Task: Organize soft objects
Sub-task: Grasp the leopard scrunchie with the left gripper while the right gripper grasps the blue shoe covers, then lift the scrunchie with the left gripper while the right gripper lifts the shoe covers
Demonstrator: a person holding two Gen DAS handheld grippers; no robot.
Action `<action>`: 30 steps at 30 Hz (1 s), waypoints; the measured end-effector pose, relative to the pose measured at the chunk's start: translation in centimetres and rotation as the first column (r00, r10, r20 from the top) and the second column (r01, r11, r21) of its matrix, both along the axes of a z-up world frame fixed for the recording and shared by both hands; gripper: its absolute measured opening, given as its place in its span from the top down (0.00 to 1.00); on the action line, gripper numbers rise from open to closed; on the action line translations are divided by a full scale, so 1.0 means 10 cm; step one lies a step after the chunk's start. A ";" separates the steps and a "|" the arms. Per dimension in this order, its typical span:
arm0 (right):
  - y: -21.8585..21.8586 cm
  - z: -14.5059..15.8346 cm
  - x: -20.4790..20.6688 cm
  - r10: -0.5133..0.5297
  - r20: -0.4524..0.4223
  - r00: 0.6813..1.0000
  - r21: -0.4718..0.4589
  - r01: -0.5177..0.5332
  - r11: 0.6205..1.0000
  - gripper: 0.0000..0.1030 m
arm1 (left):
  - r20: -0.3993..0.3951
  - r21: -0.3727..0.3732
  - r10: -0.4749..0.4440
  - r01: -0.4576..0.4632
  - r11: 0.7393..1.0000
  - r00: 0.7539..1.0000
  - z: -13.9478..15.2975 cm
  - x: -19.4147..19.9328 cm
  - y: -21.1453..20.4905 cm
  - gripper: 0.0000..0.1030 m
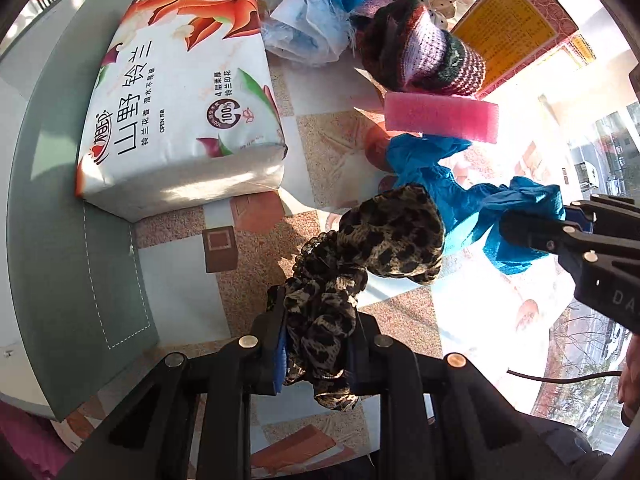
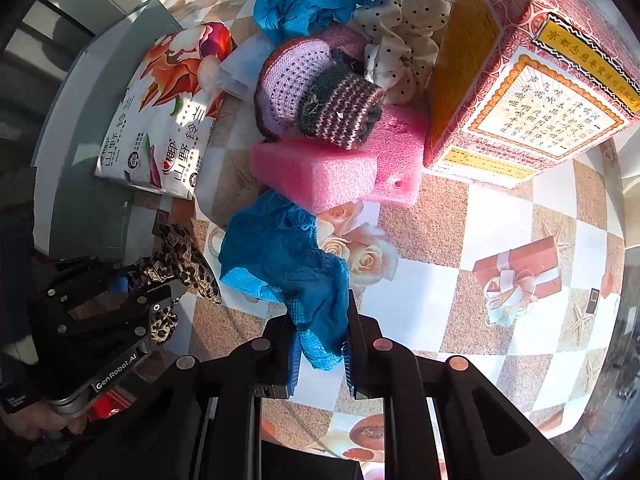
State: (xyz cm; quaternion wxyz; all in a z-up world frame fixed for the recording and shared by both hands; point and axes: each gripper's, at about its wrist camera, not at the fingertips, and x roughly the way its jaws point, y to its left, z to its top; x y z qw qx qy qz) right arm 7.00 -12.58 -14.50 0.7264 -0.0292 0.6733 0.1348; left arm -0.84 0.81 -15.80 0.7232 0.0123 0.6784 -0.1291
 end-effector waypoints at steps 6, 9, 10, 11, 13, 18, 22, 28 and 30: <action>-0.16 0.07 -0.34 0.089 0.039 0.995 -0.052 -0.087 0.995 0.25 | -0.025 0.010 -0.005 0.005 1.000 1.000 -0.22 0.32 -0.17 0.72; -0.07 0.12 -0.41 0.187 0.081 0.979 -0.085 -0.180 0.980 0.24 | -0.025 0.011 -0.002 0.002 1.000 1.000 -0.24 0.35 -0.15 0.70; -0.03 0.10 -0.41 0.223 0.083 0.971 -0.111 -0.214 0.971 0.24 | -0.029 0.011 -0.001 0.002 1.000 1.000 -0.26 0.37 -0.16 0.66; 0.04 0.06 -0.41 0.264 0.086 0.961 -0.144 -0.251 0.957 0.24 | -0.034 0.012 -0.001 0.001 1.000 0.999 -0.26 0.40 -0.16 0.59; 0.16 -0.06 -0.39 0.332 0.074 0.940 -0.194 -0.313 0.930 0.24 | -0.037 0.023 0.000 0.001 1.000 0.999 -0.23 0.47 -0.17 0.44; 0.34 -0.42 -0.40 0.405 -0.009 0.914 -0.206 -0.398 0.894 0.24 | -0.038 0.009 -0.020 0.021 1.000 0.999 -0.23 0.72 -0.34 0.42; 0.35 -0.59 -0.45 0.407 -0.040 0.912 -0.160 -0.408 0.899 0.45 | -0.046 0.056 -0.044 0.047 0.997 0.998 -0.43 0.95 -0.41 0.65; 0.10 -0.56 -0.44 0.319 -0.041 0.947 -0.095 -0.322 0.942 0.79 | -0.052 0.077 -0.057 0.061 0.995 0.997 -0.41 1.02 -0.46 0.74; 0.00 -0.51 -0.43 0.280 -0.029 0.960 -0.072 -0.281 0.957 0.80 | -0.053 0.060 -0.049 0.052 0.997 0.997 -0.37 1.04 -0.45 0.74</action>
